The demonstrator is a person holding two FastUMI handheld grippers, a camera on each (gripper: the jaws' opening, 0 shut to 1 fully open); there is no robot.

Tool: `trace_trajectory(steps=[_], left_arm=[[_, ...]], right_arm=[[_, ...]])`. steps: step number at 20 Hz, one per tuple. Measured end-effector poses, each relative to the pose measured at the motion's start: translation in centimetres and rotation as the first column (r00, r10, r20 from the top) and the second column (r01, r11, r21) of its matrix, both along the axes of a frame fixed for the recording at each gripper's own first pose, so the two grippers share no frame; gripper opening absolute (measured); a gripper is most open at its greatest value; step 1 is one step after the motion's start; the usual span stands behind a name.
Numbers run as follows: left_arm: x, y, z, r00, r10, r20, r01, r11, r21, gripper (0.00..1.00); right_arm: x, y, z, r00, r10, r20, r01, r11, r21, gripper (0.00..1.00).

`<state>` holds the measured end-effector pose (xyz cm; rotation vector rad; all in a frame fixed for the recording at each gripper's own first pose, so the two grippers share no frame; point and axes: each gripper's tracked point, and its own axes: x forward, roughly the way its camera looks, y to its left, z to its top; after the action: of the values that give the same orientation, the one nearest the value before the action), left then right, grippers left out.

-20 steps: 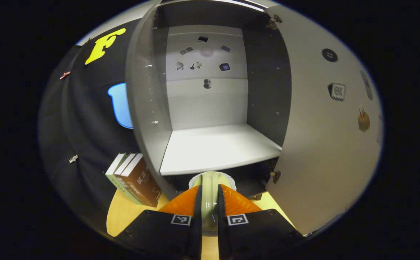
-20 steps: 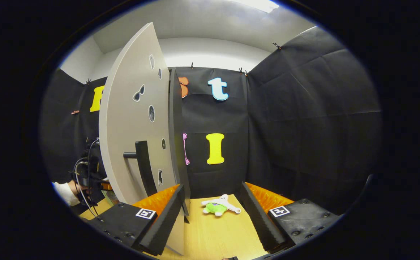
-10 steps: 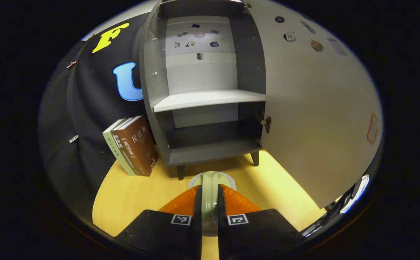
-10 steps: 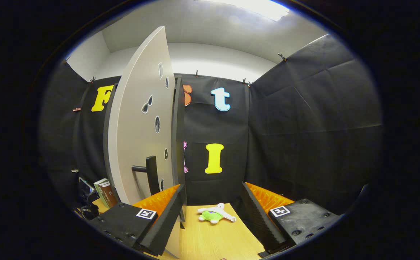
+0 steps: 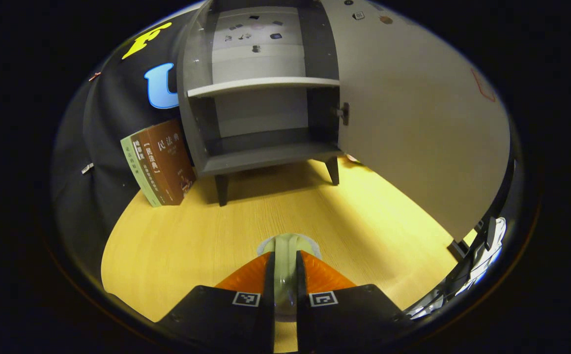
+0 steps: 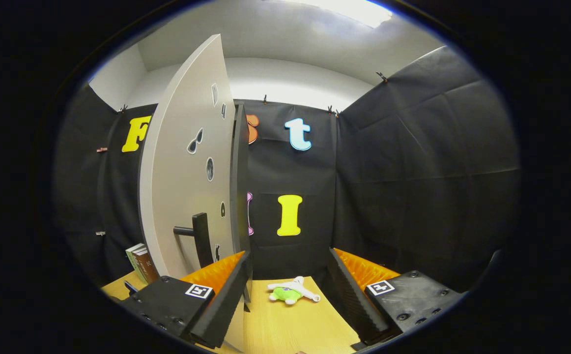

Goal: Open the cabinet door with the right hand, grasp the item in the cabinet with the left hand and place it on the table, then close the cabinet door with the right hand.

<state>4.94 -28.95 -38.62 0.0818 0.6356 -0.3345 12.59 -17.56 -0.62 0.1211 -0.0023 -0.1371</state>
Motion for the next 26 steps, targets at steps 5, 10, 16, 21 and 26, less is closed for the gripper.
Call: trace_trajectory(steps=[5, 10, 16, 21, 26], left_arm=[[-0.4, -0.7, -4.0, 0.998, 0.023, -0.051, -0.021, 0.999, 0.031, 0.22], [-1.1, -0.9, -6.4, 0.994, 0.065, -0.092, -0.064, 0.998, 0.017, 0.23], [-1.3, -1.0, -6.6, 0.991, 0.063, -0.117, -0.064, 0.998, -0.001, 0.55], [-1.6, -0.9, -4.5, 0.996, 0.038, -0.085, -0.039, 0.999, -0.009, 0.97], [-0.2, -0.2, 2.9, 0.999, 0.035, 0.032, -0.033, 0.997, -0.072, 0.96]], right_arm=[[0.8, 0.1, -0.5, 1.0, 0.019, -0.016, -0.019, 1.0, -0.009, 0.98], [1.3, 0.0, -0.8, 0.999, 0.037, -0.019, -0.038, 0.999, -0.027, 0.97], [1.6, -0.3, -1.2, 0.999, 0.047, -0.023, -0.047, 0.999, -0.018, 0.97], [1.5, -0.4, -0.8, 0.999, 0.039, -0.01, -0.039, 0.999, -0.01, 0.97], [1.0, -0.4, -0.3, 1.0, 0.023, -0.004, -0.023, 1.0, -0.003, 0.97]])
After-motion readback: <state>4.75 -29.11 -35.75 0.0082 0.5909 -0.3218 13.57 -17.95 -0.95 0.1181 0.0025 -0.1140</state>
